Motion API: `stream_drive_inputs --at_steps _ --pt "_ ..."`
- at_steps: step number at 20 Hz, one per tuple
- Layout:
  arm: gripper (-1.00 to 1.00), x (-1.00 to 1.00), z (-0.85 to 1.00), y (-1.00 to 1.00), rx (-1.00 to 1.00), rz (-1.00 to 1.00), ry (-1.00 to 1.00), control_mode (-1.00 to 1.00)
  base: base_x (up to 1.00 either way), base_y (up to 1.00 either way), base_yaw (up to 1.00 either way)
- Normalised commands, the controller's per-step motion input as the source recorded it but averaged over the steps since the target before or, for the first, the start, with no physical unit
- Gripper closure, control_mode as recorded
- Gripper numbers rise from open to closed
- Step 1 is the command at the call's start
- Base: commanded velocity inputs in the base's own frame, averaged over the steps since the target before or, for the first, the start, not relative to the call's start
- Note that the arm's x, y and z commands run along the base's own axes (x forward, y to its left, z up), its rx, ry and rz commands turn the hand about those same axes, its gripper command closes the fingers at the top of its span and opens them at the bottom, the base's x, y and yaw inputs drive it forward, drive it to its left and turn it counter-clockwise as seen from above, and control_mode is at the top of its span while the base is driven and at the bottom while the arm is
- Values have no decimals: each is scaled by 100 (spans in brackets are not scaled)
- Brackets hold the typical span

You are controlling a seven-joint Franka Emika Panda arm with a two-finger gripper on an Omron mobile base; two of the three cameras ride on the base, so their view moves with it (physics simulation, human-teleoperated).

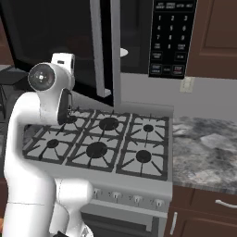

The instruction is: Pick the sweet potato from the sink and place it in the bowl. Then pick the bowl and place it in the microwave. Then close the microwave door and press the start button.

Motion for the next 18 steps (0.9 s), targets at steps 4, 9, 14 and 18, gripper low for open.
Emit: stream_drive_inputs --at_steps 4,9,14,18 --pt "-100 49 49 -75 0 23 -7 -100 0 0 0" --pt "-100 35 18 -35 -1 12 -6 -100 0 0 0" --pt "-100 91 0 -2 -3 0 0 -100 0 0 0" --pt "-100 100 0 0 -4 -3 0 -100 0 0 0"
